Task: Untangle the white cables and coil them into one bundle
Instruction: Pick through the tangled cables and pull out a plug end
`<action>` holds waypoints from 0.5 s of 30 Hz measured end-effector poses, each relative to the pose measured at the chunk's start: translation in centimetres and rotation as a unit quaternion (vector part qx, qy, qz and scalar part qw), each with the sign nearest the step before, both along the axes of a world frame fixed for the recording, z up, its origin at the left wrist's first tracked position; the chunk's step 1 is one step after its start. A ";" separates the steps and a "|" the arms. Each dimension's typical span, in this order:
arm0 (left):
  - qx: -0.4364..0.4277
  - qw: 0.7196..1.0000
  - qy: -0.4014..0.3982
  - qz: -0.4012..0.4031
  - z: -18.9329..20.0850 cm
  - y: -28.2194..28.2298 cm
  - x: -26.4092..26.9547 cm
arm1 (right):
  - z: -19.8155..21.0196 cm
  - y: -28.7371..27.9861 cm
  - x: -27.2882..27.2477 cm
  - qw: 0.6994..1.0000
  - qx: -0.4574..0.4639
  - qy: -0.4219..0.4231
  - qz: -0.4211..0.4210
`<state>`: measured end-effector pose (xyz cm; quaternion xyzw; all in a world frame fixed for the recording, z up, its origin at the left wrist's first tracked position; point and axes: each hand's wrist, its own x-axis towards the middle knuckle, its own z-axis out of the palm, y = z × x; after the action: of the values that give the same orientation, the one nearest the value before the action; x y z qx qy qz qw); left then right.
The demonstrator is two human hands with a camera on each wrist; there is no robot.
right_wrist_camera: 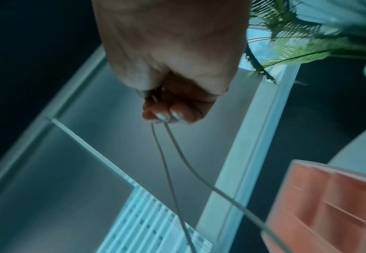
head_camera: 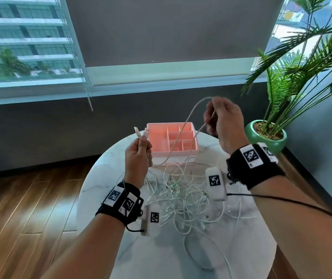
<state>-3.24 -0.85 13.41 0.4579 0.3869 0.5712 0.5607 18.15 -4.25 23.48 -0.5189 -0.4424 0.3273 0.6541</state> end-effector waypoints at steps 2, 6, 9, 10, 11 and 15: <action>-0.016 1.000 -0.006 -0.016 0.0 -0.2 0.5 | 2.1 0.0 -0.3 0.999 0.048 -0.008 0.018; -0.022 0.998 -0.005 -0.052 0.3 -0.5 1.4 | 1.7 -0.3 -1.5 0.992 0.031 -0.087 0.082; 0.008 0.996 0.024 -0.080 0.3 -1.1 2.3 | -0.6 -0.8 -2.8 0.985 -0.024 -0.134 0.105; 0.016 0.995 0.027 -0.096 0.2 -1.3 2.6 | -1.3 -0.9 -3.3 0.986 -0.035 -0.130 0.102; 0.023 0.993 0.027 -0.116 0.2 -1.6 2.7 | -1.9 -1.0 -3.7 0.988 -0.041 -0.113 0.094; 0.050 0.982 0.086 -0.162 -0.5 -2.3 3.0 | -2.1 -0.9 -4.1 0.998 -0.030 -0.008 0.060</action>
<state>-0.26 -3.13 12.93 0.5898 0.3254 0.4500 0.5864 14.07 -5.18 21.41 -0.5134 -0.4675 0.3750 0.6142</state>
